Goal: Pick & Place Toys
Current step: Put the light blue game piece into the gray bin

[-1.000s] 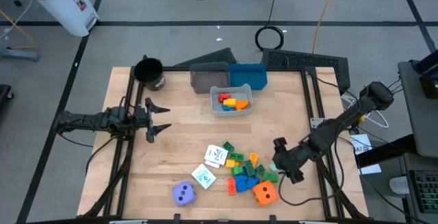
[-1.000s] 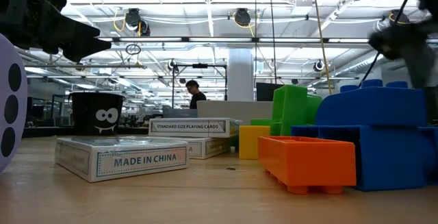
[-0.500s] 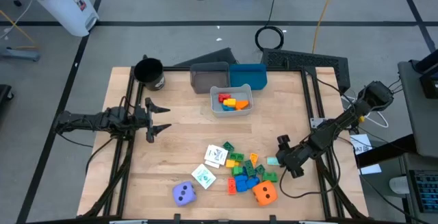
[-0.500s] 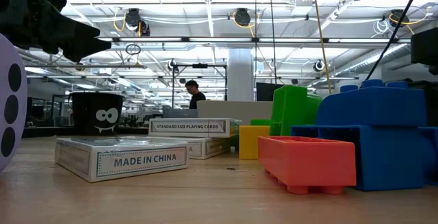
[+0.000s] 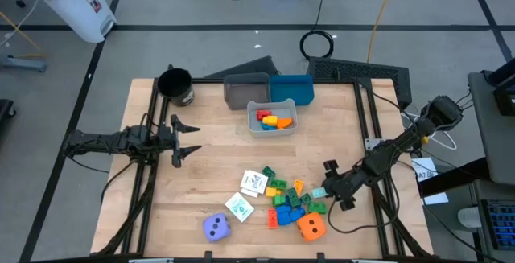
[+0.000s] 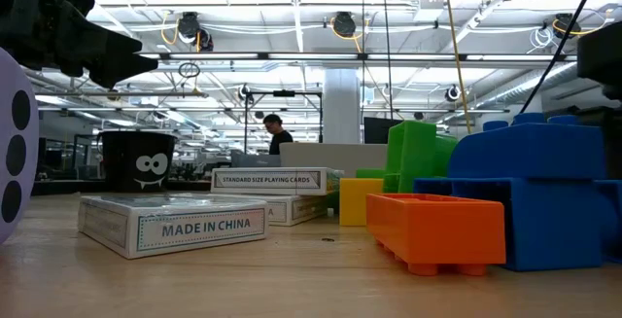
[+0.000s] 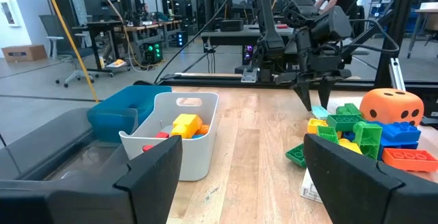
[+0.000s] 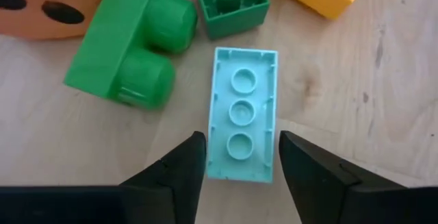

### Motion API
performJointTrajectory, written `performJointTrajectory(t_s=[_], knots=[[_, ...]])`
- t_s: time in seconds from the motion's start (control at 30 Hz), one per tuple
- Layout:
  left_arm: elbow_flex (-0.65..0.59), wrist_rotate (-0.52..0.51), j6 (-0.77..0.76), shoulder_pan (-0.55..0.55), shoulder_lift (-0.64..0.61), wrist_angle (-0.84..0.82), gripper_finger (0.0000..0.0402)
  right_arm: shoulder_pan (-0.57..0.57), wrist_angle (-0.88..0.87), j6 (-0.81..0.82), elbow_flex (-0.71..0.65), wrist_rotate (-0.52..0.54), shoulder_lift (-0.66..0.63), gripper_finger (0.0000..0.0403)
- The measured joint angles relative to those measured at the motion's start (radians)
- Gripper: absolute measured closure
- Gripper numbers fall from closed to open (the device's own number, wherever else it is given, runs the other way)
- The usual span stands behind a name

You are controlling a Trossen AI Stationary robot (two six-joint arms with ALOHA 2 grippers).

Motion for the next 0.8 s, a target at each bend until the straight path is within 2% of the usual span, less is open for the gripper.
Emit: performJointTrajectory(t_s=[0.33, 0.57, 0.8], knots=[[0.000, 0.000, 0.000, 0.000, 0.000, 0.000, 0.0091, -0.008, 0.002, 0.037, 0.000, 0.024, 0.015, 0.0230], [0.000, 0.000, 0.000, 0.000, 0.000, 0.000, 0.0091, -0.008, 0.168, 0.009, -0.068, 0.027, 0.039, 0.0226], [0.000, 0.000, 0.000, 0.000, 0.000, 0.000, 0.0091, -0.008, 0.157, 0.008, -0.074, 0.028, 0.038, 0.0268]])
